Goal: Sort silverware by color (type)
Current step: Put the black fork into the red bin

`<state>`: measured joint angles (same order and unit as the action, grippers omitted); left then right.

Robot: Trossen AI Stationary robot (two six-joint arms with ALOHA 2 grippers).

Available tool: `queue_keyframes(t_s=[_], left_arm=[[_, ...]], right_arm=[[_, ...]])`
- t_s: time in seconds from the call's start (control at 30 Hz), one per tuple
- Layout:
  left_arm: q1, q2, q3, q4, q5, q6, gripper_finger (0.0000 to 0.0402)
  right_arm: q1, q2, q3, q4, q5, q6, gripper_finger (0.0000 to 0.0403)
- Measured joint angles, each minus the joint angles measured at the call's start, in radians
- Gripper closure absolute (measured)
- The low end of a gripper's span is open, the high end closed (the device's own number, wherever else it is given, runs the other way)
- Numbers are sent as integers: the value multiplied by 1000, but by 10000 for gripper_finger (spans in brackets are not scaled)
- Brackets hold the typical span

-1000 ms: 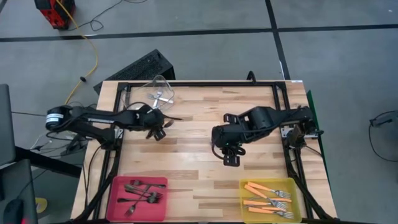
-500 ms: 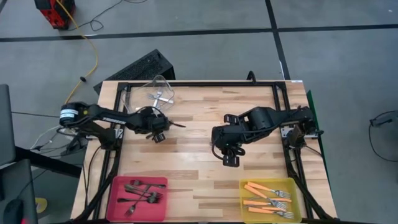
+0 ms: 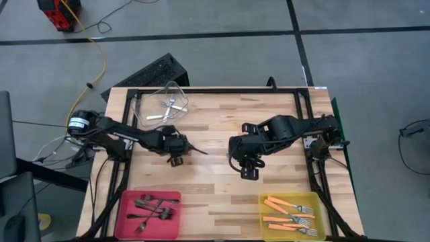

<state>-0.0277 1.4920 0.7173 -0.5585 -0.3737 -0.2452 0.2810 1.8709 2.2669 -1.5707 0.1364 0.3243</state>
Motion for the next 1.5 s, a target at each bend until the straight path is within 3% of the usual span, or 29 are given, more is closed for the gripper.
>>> queue_keyframes(t_s=[0.23,0.33,0.43,0.6,0.77,1.03,1.3,1.5], left_arm=[[-56,0,129,-40,-42,67,237],[-72,-15,171,-74,44,134,237],[-88,-55,169,2,145,191,237],[-105,-181,98,108,198,295,237],[-68,-250,-9,90,98,285,237],[-56,-233,-152,273,94,177,237],[-56,-243,-278,385,1,140,237],[-56,-243,-346,476,11,98,237]], right_arm=[[1,0,0,0,0,1,211],[2,0,0,0,0,13,211],[8,0,0,0,0,16,211],[29,0,0,0,0,16,211],[45,0,0,1,0,16,211],[47,0,0,5,49,19,211],[47,0,0,8,49,19,211],[47,0,0,8,49,19,211]])
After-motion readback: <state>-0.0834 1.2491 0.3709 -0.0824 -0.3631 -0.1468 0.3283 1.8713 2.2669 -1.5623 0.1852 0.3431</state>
